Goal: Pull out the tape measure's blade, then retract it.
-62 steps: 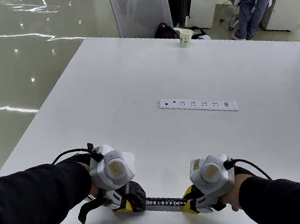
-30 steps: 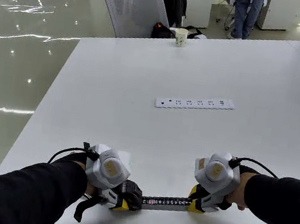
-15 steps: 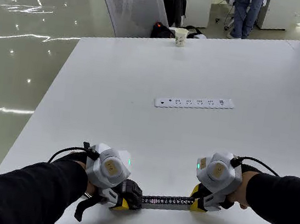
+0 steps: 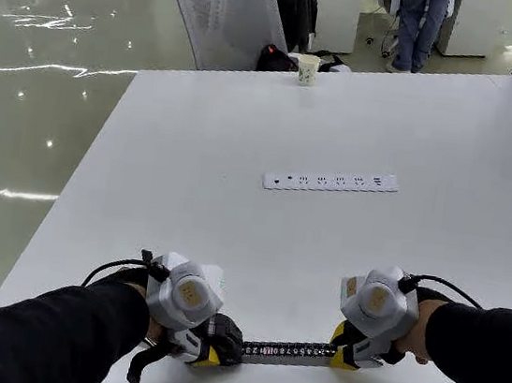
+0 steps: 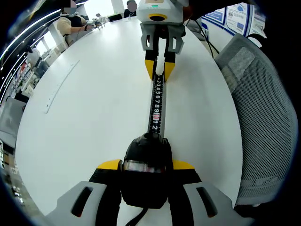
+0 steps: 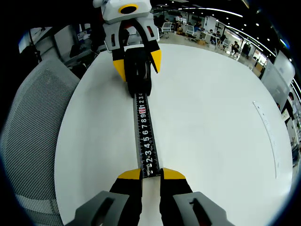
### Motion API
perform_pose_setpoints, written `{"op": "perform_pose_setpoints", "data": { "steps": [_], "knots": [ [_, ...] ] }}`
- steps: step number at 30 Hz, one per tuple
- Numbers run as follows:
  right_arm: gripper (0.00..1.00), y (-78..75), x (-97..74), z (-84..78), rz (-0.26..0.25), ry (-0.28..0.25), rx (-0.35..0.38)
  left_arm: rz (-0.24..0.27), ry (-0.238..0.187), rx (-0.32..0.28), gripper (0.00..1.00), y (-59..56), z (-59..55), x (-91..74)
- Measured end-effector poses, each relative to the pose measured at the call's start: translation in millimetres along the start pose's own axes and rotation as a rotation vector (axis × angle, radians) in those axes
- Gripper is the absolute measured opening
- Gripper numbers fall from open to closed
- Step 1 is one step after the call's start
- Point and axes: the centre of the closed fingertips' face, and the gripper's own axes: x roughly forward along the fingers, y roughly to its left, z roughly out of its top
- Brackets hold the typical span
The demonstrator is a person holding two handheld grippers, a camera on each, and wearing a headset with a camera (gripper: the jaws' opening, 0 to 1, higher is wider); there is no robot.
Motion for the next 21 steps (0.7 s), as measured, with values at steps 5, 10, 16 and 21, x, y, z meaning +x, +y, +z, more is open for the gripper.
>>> {"op": "perform_pose_setpoints", "data": {
  "steps": [5, 10, 16, 21],
  "knots": [
    [0.1, -0.1, -2.4, -2.5, -0.001, 0.001, 0.002, -0.001, 0.0, -0.005, 0.33, -0.8, -0.2, -0.4],
    [0.1, -0.1, -4.9, -7.5, -0.003, 0.008, 0.006, -0.002, -0.002, -0.006, 0.33, -1.5, -0.4, -0.5],
    [0.1, -0.7, -8.3, -13.1, -0.007, 0.017, 0.011, -0.002, -0.002, -0.007, 0.33, -1.9, -1.1, -1.2],
    [0.1, -1.0, -9.7, -17.2, -0.009, 0.019, 0.021, -0.001, -0.001, -0.006, 0.33, -1.6, -1.8, -1.3]
  ]
}}
